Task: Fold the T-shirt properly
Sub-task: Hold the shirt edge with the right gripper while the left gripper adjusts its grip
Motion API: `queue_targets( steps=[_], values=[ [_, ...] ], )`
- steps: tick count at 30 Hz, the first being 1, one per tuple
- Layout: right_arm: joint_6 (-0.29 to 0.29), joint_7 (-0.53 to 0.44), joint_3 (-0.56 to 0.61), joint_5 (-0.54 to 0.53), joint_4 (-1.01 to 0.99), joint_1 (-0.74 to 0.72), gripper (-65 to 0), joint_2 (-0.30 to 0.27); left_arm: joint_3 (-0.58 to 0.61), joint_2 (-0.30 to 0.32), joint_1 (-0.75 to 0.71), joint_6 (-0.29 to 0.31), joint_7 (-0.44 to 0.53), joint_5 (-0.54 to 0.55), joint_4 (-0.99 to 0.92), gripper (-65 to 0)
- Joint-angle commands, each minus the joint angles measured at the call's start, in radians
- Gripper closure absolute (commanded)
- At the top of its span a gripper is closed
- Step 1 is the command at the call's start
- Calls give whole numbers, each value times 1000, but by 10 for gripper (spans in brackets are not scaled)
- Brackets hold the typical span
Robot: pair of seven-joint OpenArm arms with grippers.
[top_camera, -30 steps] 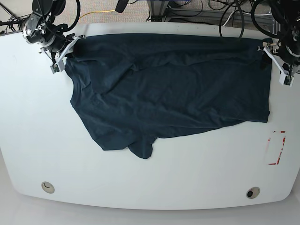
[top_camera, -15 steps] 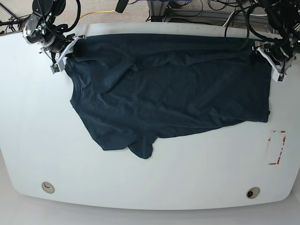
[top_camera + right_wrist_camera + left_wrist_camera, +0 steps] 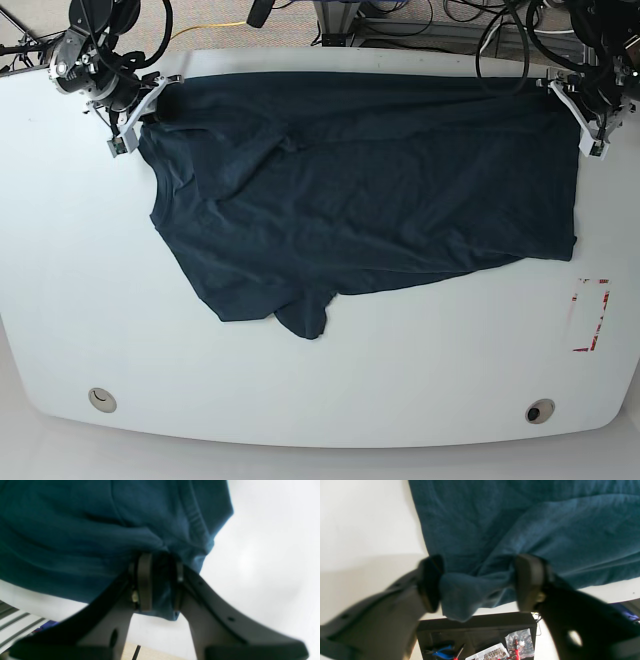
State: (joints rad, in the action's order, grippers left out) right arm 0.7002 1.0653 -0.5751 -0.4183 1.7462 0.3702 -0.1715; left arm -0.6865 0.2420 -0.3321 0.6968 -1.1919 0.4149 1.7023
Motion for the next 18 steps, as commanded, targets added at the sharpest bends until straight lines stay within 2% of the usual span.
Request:
queue_targets(
  steps=[1,2,4,9,13,18],
  values=[
    [-2,53,2,39,-4,14,-116,-1,-3,20,1,1,5,-23,15,-269],
    [-2,53,2,39,-2,14,-116,-1,-3,20,1,1,5,-35,15,-217],
    [-2,53,2,40,-2,14,-116,-1,-3,20,1,1,5,-43,15,-160],
    [-2,53,2,42,-5,14,-116,-1,-3,20,1,1,7,-37,23,-110],
    [-2,53,2,43,-5,13,-116,0,-3,18,3,1,7,-35,45,-39],
    [-2,53,2,43,-7,10,-116,0,4,18,3,1,4,-37,157,-56]
  ],
)
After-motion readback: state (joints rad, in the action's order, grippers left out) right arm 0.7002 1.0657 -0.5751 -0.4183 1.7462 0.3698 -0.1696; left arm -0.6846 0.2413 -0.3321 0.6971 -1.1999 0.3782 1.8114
